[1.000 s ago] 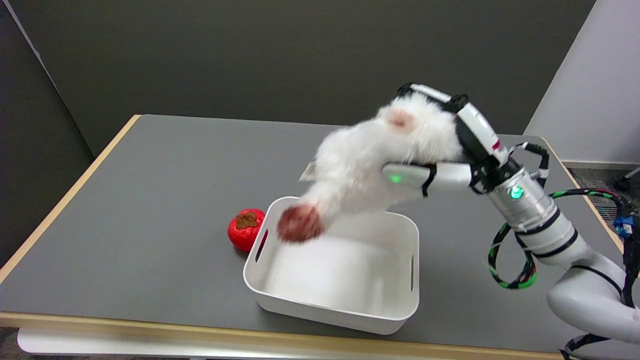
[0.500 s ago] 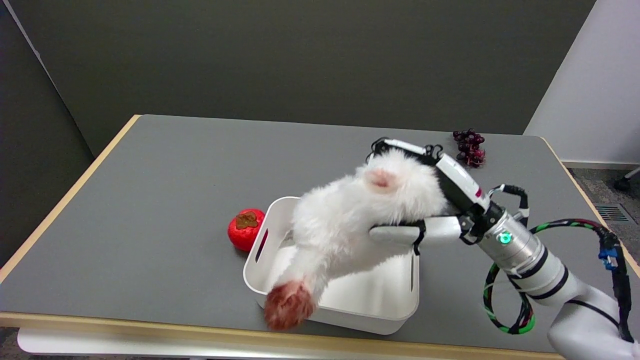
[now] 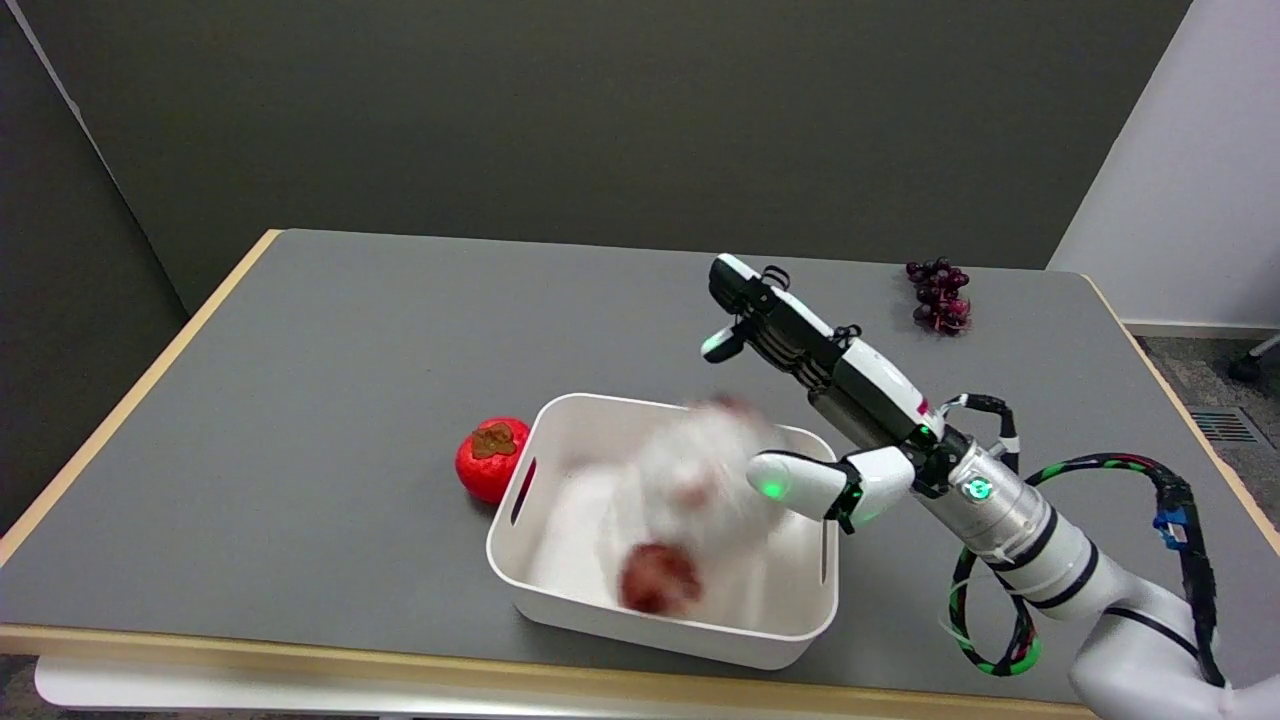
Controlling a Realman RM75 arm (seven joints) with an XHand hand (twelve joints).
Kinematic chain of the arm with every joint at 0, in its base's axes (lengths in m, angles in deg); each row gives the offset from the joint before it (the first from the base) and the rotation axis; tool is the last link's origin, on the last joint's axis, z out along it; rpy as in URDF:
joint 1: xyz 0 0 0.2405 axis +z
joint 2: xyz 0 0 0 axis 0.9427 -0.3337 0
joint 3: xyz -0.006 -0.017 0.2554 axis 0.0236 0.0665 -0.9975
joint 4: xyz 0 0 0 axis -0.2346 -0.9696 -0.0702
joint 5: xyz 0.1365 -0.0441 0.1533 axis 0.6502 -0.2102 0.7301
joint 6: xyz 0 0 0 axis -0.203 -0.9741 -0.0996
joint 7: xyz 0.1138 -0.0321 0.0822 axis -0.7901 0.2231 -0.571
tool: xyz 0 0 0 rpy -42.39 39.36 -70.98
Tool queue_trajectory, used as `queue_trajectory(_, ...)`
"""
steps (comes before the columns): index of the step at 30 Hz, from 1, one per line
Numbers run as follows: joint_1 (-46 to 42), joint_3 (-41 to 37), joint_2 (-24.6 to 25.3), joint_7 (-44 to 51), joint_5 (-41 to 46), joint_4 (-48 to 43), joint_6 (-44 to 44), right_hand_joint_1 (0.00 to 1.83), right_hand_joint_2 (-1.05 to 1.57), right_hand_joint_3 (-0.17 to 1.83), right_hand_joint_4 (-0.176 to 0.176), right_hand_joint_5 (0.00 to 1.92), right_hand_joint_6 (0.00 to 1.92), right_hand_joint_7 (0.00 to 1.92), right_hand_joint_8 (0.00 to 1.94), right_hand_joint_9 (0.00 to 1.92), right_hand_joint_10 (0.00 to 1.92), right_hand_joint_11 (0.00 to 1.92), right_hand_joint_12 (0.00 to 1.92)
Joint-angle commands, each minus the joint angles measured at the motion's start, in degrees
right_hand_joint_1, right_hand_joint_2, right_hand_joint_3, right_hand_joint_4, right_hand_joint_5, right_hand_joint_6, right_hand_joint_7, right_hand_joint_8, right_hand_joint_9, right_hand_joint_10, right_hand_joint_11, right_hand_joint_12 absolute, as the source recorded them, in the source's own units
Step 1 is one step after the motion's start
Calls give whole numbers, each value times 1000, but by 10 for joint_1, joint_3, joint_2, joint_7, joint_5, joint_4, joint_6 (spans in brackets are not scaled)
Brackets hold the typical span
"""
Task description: Place the plush toy into the white box.
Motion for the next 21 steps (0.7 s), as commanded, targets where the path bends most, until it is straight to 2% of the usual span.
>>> queue_trajectory(1,82,-6,18,-85,-11,64,0,728,598,684,-49,-1,-1,-1,-1,-1,-1,0,1131)
queue_trajectory(3,82,-37,24,-78,7,69,-27,731,598,676,-48,-1,-1,-1,-1,-1,-1,-1,1114)
queue_trajectory(5,82,-67,34,-54,38,74,-53,746,598,641,-44,-1,-1,-1,-1,-1,-1,-1,852)
queue_trajectory(7,82,-84,41,-40,89,76,-77,732,602,628,-30,-1,-1,-1,-1,-1,-1,-1,503)
queue_trajectory(10,85,-102,45,-23,196,93,-127,651,583,702,-19,-1,-1,-1,-1,-1,-1,-1,274)
queue_trajectory(11,85,-110,45,-23,235,103,-142,630,561,784,-13,-1,-1,-1,-1,-1,-1,-1,277)
queue_trajectory(15,95,-142,39,-26,380,147,-155,557,636,723,3,-1,6,-1,-1,-1,-1,-1,428)
queue_trajectory(18,103,-159,29,-30,442,181,-151,476,668,811,21,-1,51,-1,-1,-1,-1,-1,475)
queue_trajectory(21,109,-161,16,-31,484,209,-152,454,645,938,20,3,70,-1,-1,-1,2,-1,486)
